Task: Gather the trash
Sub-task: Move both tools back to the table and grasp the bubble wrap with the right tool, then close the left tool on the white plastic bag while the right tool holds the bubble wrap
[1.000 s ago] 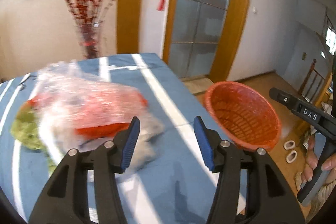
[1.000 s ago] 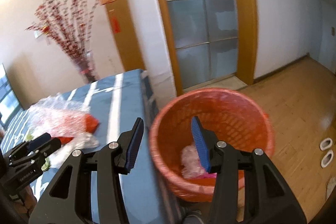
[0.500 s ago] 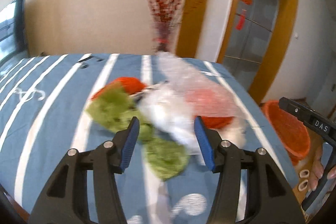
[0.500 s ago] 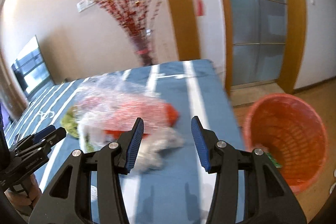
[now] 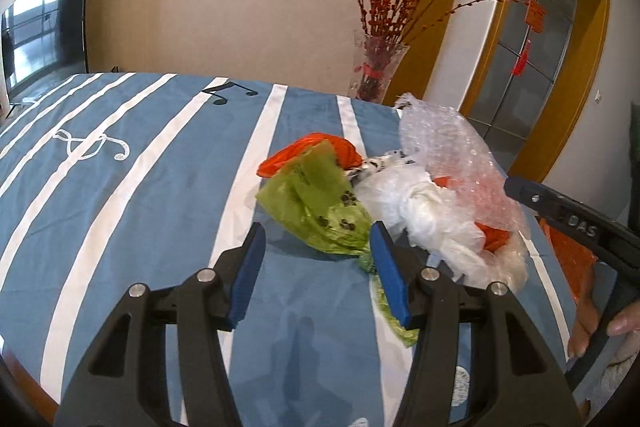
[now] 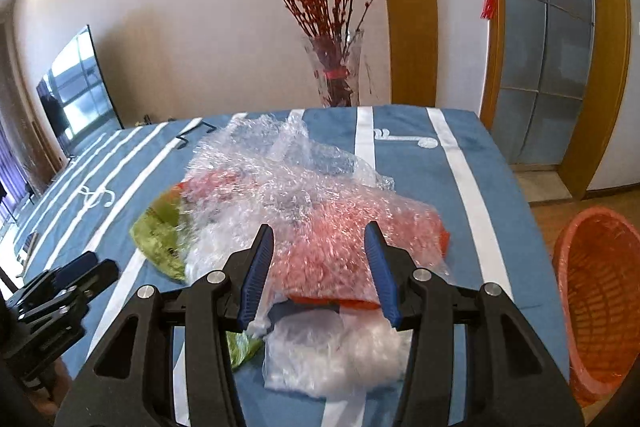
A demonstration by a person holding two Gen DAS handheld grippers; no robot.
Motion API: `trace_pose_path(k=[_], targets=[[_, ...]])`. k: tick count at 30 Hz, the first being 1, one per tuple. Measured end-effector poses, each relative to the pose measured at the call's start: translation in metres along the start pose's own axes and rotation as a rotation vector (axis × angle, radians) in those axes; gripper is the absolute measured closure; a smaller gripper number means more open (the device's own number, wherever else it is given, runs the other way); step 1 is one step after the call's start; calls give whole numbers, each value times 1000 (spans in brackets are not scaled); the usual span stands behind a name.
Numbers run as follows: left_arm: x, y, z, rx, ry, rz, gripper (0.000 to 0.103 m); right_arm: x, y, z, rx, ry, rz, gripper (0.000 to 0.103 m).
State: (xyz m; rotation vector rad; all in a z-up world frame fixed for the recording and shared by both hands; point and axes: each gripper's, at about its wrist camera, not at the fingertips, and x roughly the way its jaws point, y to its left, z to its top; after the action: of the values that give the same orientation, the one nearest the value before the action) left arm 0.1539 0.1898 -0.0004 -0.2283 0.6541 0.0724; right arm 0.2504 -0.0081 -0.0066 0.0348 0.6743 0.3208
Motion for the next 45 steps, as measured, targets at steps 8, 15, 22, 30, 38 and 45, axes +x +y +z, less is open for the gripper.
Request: trace_pose_path(k=[8, 15, 22, 30, 38, 45], targets=[[8, 13, 1, -29, 14, 6, 49, 20, 8, -12, -47, 77, -34, 95], [14, 14, -1, -37, 34, 4, 49, 7, 3, -12, -29, 35, -24, 102], [16, 12, -3, -45, 48, -4, 49, -18, -13, -4, -8, -45, -51, 102], [20, 2, -5, -33, 65, -22, 49, -51, -45, 5, 36, -127, -120, 102], [22, -25, 0, -7, 77, -75, 49, -72, -65, 2, 41, -170, -179, 102], [39, -70, 4, 60, 122, -114, 49, -80, -70, -8, 37, -159, -196, 102]])
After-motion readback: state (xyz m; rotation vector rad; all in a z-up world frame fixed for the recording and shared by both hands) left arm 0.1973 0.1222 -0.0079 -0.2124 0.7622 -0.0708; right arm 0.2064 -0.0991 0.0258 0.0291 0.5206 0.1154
